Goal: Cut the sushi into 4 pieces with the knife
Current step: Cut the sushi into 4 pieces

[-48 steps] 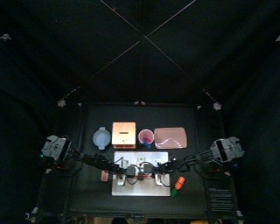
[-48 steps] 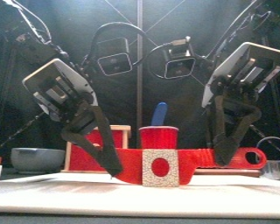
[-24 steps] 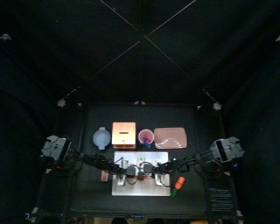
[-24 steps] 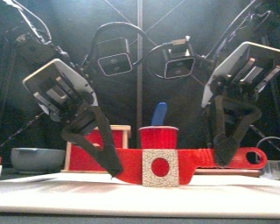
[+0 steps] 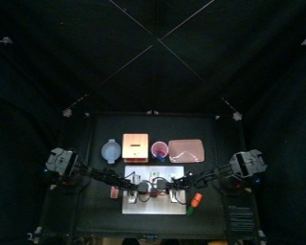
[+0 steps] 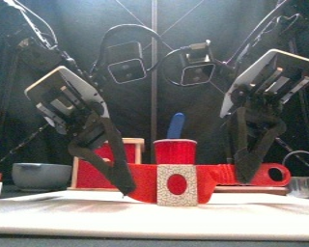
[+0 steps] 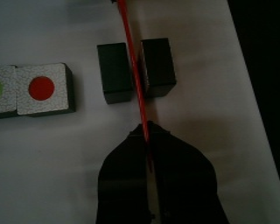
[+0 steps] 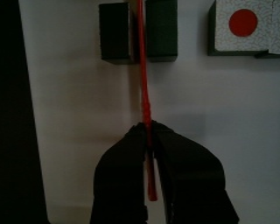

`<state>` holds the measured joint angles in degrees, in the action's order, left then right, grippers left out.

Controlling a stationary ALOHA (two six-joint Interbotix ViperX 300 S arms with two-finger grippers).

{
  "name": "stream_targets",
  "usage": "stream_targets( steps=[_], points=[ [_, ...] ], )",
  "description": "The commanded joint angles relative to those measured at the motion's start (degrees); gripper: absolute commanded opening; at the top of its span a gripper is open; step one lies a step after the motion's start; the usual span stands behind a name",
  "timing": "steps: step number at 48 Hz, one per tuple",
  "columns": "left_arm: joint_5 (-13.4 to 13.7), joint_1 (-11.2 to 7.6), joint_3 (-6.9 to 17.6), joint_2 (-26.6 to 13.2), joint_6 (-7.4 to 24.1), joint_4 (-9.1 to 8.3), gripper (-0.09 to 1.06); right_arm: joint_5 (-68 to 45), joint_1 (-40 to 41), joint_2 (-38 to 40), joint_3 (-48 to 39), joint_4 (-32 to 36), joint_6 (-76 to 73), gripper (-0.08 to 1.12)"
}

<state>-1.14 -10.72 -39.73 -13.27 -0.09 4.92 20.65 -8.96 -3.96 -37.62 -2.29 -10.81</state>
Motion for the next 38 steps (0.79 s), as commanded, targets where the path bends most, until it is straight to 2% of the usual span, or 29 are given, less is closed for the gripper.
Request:
stream_targets(
  steps=[1, 10, 21, 27, 33, 38],
  points=[
    [1.32, 2.2, -0.26, -1.05, 0.44, -1.93, 0.26, 0.0, 2.9, 0.62, 0.62, 1.49, 0.18, 0.21],
    [1.32, 4.04, -0.44, -0.26, 0.44, -3.78, 0.26, 0.44, 4.31, 1.05, 0.62, 2.99, 0.18, 0.21],
    [1.32, 4.48, -0.7, 0.35, 0.44, -3.87, 0.27, 0.44, 4.48, 1.32, 1.14, 3.08, 0.18, 0.21],
    [0.35, 4.48, -0.26, 1.14, 0.53, -4.04, 0.3, 0.44, 4.13, 1.58, 1.58, 2.99, 0.18, 0.2],
    [0.18, 4.48, 0.0, 2.29, 0.44, -4.57, 0.37, 0.44, 4.04, 1.67, 2.02, 2.9, 0.18, 0.2],
    [0.44, 4.48, 0.0, 3.52, 0.35, -4.57, 0.48, 0.53, 3.87, 1.76, 2.29, 2.81, 0.18, 0.2]
  ],
)
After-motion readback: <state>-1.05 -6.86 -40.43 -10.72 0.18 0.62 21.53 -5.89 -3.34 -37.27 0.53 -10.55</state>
